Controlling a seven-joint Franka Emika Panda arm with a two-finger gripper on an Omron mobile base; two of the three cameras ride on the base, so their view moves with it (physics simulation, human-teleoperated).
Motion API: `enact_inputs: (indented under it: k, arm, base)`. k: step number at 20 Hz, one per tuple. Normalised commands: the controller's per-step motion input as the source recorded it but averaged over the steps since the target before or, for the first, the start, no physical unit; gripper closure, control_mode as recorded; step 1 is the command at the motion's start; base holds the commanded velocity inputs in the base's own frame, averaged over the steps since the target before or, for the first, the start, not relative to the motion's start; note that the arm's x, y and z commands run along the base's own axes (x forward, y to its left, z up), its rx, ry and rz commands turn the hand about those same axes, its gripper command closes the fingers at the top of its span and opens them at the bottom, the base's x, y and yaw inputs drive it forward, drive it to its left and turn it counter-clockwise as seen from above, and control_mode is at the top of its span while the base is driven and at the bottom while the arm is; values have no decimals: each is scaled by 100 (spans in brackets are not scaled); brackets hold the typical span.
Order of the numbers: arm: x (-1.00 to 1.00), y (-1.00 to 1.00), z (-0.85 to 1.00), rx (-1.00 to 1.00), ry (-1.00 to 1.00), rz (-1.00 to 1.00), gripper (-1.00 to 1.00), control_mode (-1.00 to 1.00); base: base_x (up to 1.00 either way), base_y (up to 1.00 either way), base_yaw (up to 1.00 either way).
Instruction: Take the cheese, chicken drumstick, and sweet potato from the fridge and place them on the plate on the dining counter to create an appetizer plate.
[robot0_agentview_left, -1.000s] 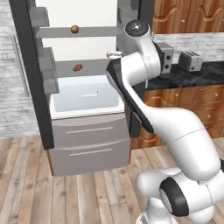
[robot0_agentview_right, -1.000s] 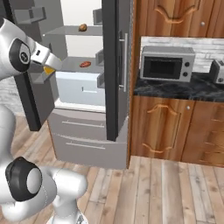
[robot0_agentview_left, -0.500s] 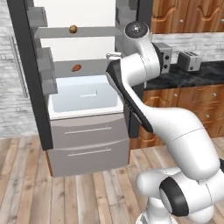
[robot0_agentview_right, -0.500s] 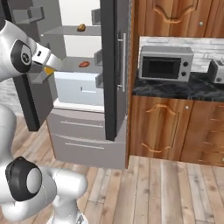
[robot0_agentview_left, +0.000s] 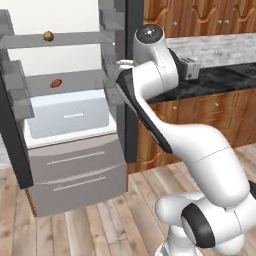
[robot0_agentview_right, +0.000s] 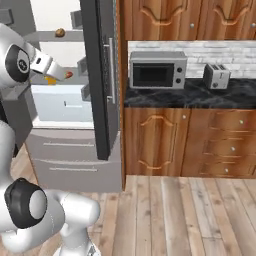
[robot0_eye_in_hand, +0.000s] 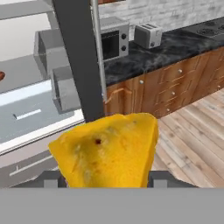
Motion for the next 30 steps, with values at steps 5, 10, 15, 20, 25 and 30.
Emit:
enact_inputs:
  k: [5,10,15,20,25,30]
  arm:
    - [0,0,0,0,0,0,100,100]
    - [0,0,0,0,0,0,100,100]
    - [0,0,0,0,0,0,100,100]
    - [0,0,0,0,0,0,100,100]
    - [0,0,0,0,0,0,100,100]
    - [0,0,0,0,0,0,100,100]
  base:
    - [-61,-17,-55]
    - [-54,-29,-55]
    - [-34,-45,-53]
    - [-8,-47,-56]
    - [0,-39,-58]
    - [0,-29,-58]
